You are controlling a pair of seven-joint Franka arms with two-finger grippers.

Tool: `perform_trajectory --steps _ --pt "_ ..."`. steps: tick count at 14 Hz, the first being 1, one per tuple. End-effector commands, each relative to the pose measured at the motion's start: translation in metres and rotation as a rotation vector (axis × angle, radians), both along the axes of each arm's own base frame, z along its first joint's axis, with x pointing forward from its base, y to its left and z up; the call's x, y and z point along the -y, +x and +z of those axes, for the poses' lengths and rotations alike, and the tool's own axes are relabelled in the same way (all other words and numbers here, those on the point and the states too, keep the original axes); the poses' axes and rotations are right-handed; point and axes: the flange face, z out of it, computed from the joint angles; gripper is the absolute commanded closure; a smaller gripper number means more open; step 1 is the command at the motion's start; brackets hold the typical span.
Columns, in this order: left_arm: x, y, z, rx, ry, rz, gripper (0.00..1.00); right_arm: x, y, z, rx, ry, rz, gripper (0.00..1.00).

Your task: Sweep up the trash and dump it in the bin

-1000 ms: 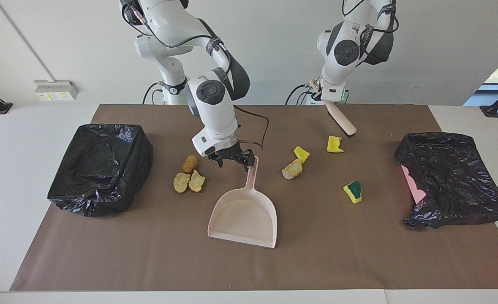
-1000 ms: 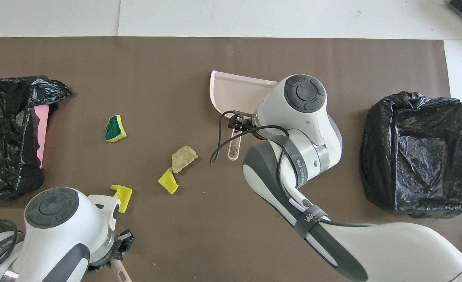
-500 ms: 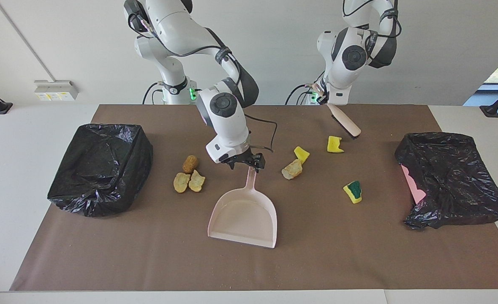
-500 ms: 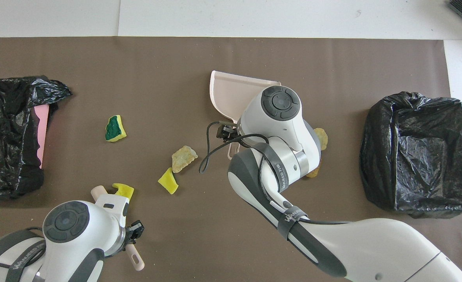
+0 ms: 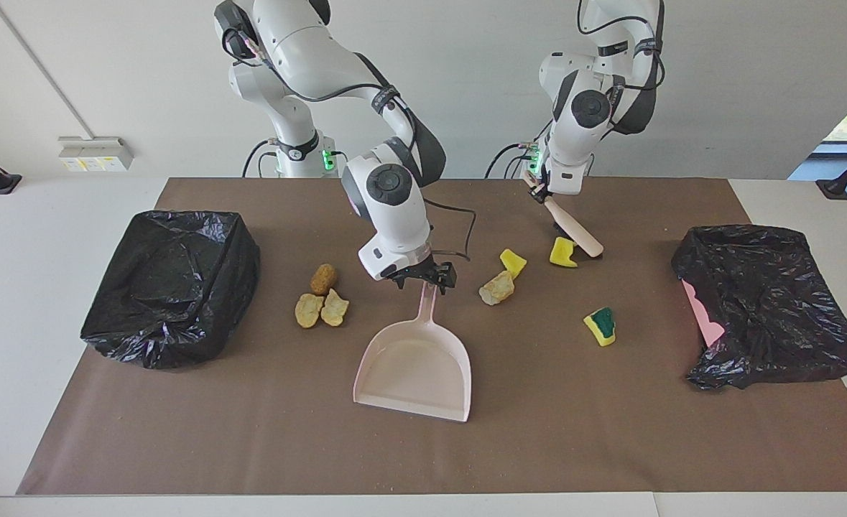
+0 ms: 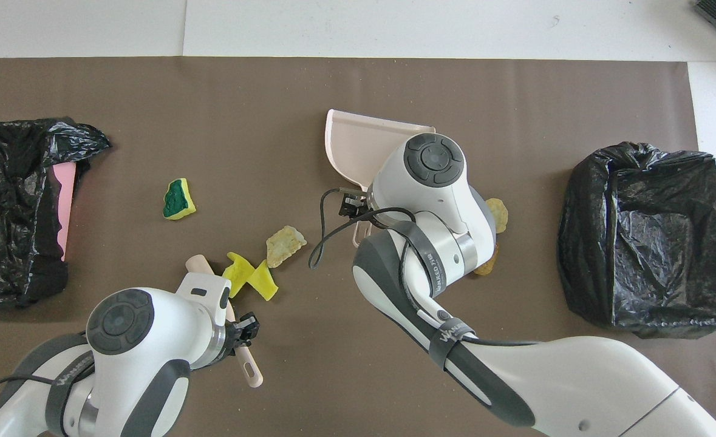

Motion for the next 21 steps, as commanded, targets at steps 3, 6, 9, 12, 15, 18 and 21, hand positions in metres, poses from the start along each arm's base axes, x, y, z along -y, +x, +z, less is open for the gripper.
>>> perform_trajectory --steps 3,6,9,12,15,18,21 --pt "0.036 0.019 0.014 0.008 -0.014 -0.115 1.00 -0.004 0.002 -0.002 0.008 0.008 -0.022 1.00" --pt "0.010 0.045 0.042 0.014 0.058 -0.271 1.00 -0.004 0.005 0.003 0.036 -0.004 -0.018 1.00" --pt "-0.051 0.083 0.063 0.013 0.012 -0.364 1.00 0.023 0.010 0.042 0.121 -0.001 0.324 1.00" --pt "-0.105 0.104 0.059 0.032 0.009 -0.448 1.00 0.062 -0.006 0.092 0.074 -0.037 0.576 1.00" --pt "-0.158 0.124 0.051 0.073 0.061 -0.545 1.00 0.091 -0.042 0.124 -0.018 -0.048 0.873 1.00" --pt "-0.201 0.147 0.020 0.105 0.072 -0.609 1.00 0.128 -0.061 0.121 -0.044 -0.007 1.200 1.00" --pt "-0.215 0.141 -0.002 0.065 0.058 -0.623 1.00 0.139 -0.092 0.104 -0.064 0.014 1.449 1.00"
